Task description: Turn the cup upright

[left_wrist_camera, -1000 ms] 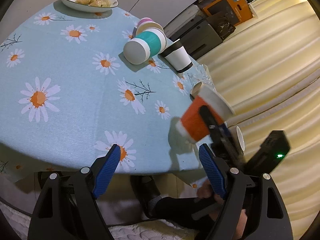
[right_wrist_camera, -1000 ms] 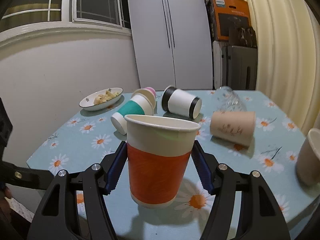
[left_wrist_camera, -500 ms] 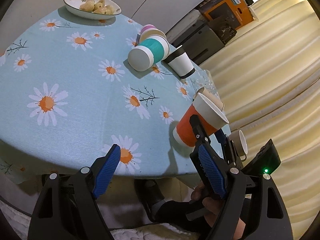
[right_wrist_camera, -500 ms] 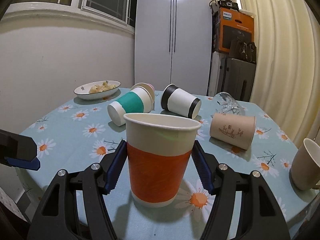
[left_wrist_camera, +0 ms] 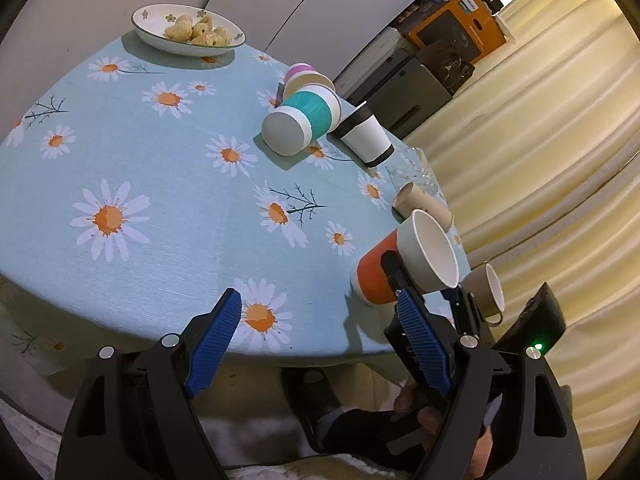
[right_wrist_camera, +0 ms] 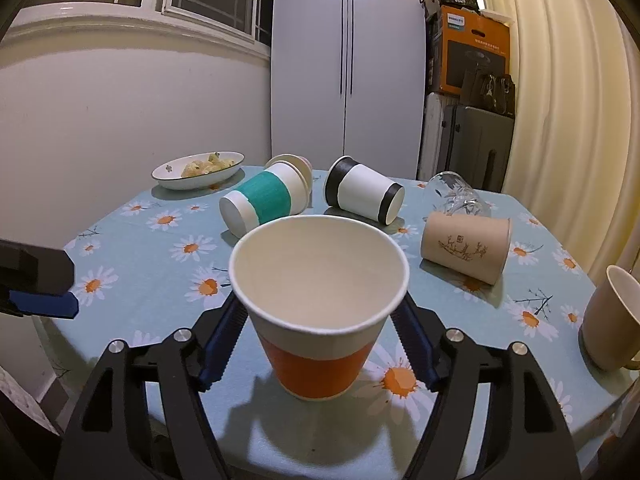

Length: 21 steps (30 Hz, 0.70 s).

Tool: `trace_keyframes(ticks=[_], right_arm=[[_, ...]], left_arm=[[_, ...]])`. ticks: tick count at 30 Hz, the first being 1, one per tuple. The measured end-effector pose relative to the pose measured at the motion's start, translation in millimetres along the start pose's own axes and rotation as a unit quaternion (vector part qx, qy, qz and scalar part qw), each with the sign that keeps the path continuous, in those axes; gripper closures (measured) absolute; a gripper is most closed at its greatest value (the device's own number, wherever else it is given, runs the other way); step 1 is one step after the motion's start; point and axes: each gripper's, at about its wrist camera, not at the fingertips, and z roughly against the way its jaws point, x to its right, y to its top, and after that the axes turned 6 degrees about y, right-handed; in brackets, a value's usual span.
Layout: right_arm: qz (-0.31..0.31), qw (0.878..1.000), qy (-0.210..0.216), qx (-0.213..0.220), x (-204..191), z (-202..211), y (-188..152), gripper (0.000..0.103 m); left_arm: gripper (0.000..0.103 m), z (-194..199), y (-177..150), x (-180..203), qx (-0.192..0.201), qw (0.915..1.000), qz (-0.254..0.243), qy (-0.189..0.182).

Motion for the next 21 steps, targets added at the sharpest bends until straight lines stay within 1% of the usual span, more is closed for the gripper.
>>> trace_keyframes(ticks=[1, 2, 7, 8, 9, 12, 14, 17, 21], right_arm=[[-0.001, 1.000, -0.001, 0.002, 0.1, 1.8, 0.7, 0.030], [-0.002, 1.000, 0.000, 0.003, 0.4, 3.6, 1.5, 0.027], [-0.013, 1.000, 0.009, 0.009, 3.0, 16.5, 5.0, 0.021], [-0.012, 1.000, 0.008, 0.010, 3.2, 20.0, 5.4, 0.017], [-0.012, 1.000, 0.009, 0.010, 3.1, 22.7, 5.7, 0.016], [-0.015, 1.000, 0.015, 0.007, 4.5, 31.9, 6.9, 0.015], [-0.014, 1.000, 0.021, 0.003, 5.8, 37.8, 8.1, 0.014], [-0.030, 0.999, 0.037, -0.008, 12.2, 48.6, 9.8, 0.010], [-0.046, 0.998, 0.044, -0.014, 19.4, 66.8, 11.4, 0.009]], left_arm=[[0.025, -0.8, 0.5, 0.1, -0.001, 1.0000, -0.001, 0.002], [0.025, -1.3, 0.5, 0.2, 0.000, 1.0000, -0.002, 0.007], [0.025, -0.4, 1.1, 1.5, 0.005, 0.9998, -0.010, 0.017], [0.025, 0.0, 1.0, 1.3, 0.005, 0.9998, -0.010, 0.018], [0.025, 0.3, 1.0, 0.8, 0.005, 0.9998, -0.010, 0.017], [0.025, 2.3, 1.5, 0.0, 0.010, 0.9997, -0.010, 0.021], [0.024, 5.6, 1.2, 0.1, 0.018, 0.9993, -0.011, 0.029], [0.025, 10.0, 0.6, 1.0, 0.030, 0.9989, -0.014, 0.033], [0.024, 20.5, -4.2, 7.6, 0.052, 0.9975, -0.034, 0.034]])
